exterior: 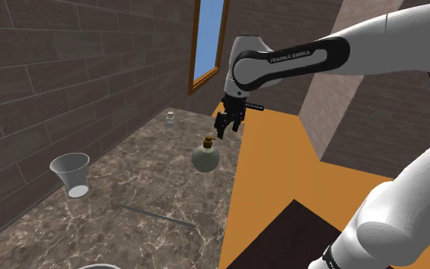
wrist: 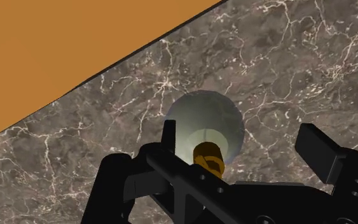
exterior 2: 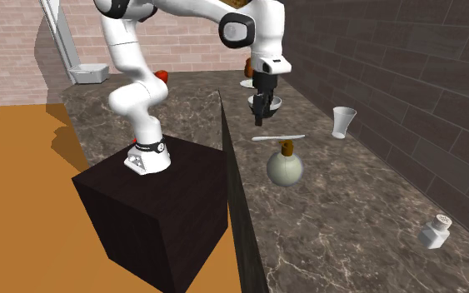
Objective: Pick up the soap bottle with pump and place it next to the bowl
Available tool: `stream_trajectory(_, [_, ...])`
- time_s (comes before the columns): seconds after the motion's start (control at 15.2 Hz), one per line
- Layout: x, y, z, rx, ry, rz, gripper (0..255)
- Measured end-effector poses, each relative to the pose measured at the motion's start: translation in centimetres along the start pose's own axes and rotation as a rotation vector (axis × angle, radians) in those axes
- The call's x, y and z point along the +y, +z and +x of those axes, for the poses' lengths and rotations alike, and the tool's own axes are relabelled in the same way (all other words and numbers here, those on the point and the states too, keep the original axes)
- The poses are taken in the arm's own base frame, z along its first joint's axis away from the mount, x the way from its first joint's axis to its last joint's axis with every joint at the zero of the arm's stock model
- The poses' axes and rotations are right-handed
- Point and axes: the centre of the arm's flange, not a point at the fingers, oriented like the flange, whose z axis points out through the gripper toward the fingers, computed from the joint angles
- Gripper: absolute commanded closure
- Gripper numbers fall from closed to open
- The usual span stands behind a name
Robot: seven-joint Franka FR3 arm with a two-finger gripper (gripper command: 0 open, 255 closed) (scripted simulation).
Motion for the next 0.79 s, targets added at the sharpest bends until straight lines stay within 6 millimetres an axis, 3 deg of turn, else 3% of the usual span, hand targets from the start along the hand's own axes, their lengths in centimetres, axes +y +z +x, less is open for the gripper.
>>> stream_trajectory(0.4, [0.0, 3.9, 6.9, 0.010, 0.007, -0.012, 0])
stream_trajectory(0.79, [0.1, 7.4, 8.4, 0.012, 0.009, -0.015, 0])
